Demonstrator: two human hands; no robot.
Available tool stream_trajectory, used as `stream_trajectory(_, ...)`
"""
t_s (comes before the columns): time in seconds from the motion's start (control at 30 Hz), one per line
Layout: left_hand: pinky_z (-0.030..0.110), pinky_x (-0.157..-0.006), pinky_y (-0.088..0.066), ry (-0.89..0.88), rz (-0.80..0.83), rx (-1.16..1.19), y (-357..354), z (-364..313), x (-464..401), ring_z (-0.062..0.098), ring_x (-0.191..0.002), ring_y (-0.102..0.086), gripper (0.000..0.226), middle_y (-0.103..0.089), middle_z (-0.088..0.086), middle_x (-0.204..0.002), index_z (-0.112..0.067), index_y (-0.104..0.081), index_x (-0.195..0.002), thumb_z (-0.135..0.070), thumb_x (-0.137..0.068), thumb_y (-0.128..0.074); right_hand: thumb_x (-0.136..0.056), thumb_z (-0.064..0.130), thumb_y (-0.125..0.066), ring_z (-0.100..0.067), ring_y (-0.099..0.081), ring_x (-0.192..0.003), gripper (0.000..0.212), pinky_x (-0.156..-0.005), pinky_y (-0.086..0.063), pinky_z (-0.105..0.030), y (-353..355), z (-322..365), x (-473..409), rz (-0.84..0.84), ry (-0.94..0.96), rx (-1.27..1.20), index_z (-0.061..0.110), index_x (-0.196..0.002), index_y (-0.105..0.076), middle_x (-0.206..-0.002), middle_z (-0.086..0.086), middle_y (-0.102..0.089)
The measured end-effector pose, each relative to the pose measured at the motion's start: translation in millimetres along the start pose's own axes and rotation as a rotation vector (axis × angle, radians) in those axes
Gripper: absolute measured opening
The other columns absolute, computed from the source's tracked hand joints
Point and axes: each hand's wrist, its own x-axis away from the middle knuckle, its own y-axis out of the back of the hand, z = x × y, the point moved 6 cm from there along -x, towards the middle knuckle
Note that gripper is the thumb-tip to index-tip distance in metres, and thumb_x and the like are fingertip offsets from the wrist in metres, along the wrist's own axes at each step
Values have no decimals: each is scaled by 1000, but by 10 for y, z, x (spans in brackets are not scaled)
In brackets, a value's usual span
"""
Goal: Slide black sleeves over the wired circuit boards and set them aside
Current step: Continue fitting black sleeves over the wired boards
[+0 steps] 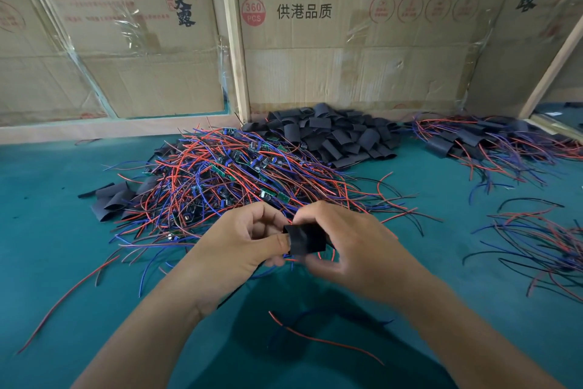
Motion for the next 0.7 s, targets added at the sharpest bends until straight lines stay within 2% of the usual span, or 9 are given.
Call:
stream_trajectory(0.07, 25, -63, -49, 17, 26, 86, -11, 13, -3, 18, -64, -60, 14, -64, 13, -76, -4, -65, -99, -7, -88, -72, -88, 23, -67, -16, -63, -93, 28, -73, -54, -40, -21, 39, 4, -55, 24, 42, 14, -114, -64, -105, 4, -69)
stream_trajectory(0.1, 28, -65, -49, 32, 54, 149, -15, 13, 4, 19, -65, -60, 20, -63, 12, -75, -3, -65, -101, -14, -86, -72, -91, 24, -63, -19, -65, -93, 25, -74, -54, -42, -14, 46, 3, -73, 32, 49, 12, -113, -66, -104, 2, -70)
stream_trajectory(0.2, 31, -68, -55, 62, 112, 330, 2, -18, 13, 23, -69, -65, 35, -66, 12, -81, -5, -64, -108, -29, -82, -67, -98, 27, -56, -17, -64, -97, 25, -81, -52, -35, 138, -39, -23, -129, 25, 30, 12, -113, -68, -105, 3, -69)
stream_trajectory(0.3, 30, -63, -56, 21, 14, 393, 70, -50, -15, 24, -68, -63, 34, -66, 13, -83, -5, -64, -107, -28, -84, -74, -96, 25, -61, -16, -61, -103, 22, -89, -47, -27, 461, -326, -18, -216, -67, 57, 13, -112, -69, -109, 1, -65)
stream_trajectory(0.37, 29, -59, -53, 6, -85, 365, 111, -28, -41, 23, -65, -62, 23, -65, 12, -79, -7, -65, -101, -26, -88, -67, -93, 23, -66, -17, -59, -98, 18, -85, -43, -25, 724, -599, -4, -295, -180, 151, 13, -109, -70, -106, -1, -63)
stream_trajectory(0.43, 27, -54, -50, 16, -151, 334, 132, 14, -61, 21, -61, -60, 11, -63, 10, -76, -8, -64, -98, -18, -96, -59, -92, 20, -69, -21, -59, -93, 18, -79, -40, -28, 923, -907, -11, -263, -280, 271, 14, -109, -71, -103, -3, -62)
stream_trajectory(0.57, 25, -50, -46, 24, -182, 299, 137, 36, -62, 19, -58, -57, 11, -62, 9, -73, -7, -63, -97, -15, -99, -56, -94, 26, -64, -31, -61, -91, 24, -75, -51, -42, 1310, -1555, -104, -76, -382, 518, 13, -113, -70, -101, -8, -62)
stream_trajectory(0.63, 26, -50, -45, 13, -174, 292, 129, 11, -54, 18, -58, -57, 12, -62, 9, -73, -6, -64, -96, -13, -99, -55, -94, 28, -63, -33, -60, -86, 24, -71, -52, -43, 1571, -1885, -181, -61, -435, 605, 12, -112, -70, -95, -11, -60)
stream_trajectory(0.7, 25, -50, -44, -7, -167, 292, 139, -20, -45, 18, -58, -56, 14, -61, 9, -72, -5, -65, -96, -11, -100, -53, -92, 28, -65, -39, -60, -90, 28, -75, -53, -48, 1851, -2194, -280, -123, -502, 682, 10, -114, -68, -98, -17, -60)
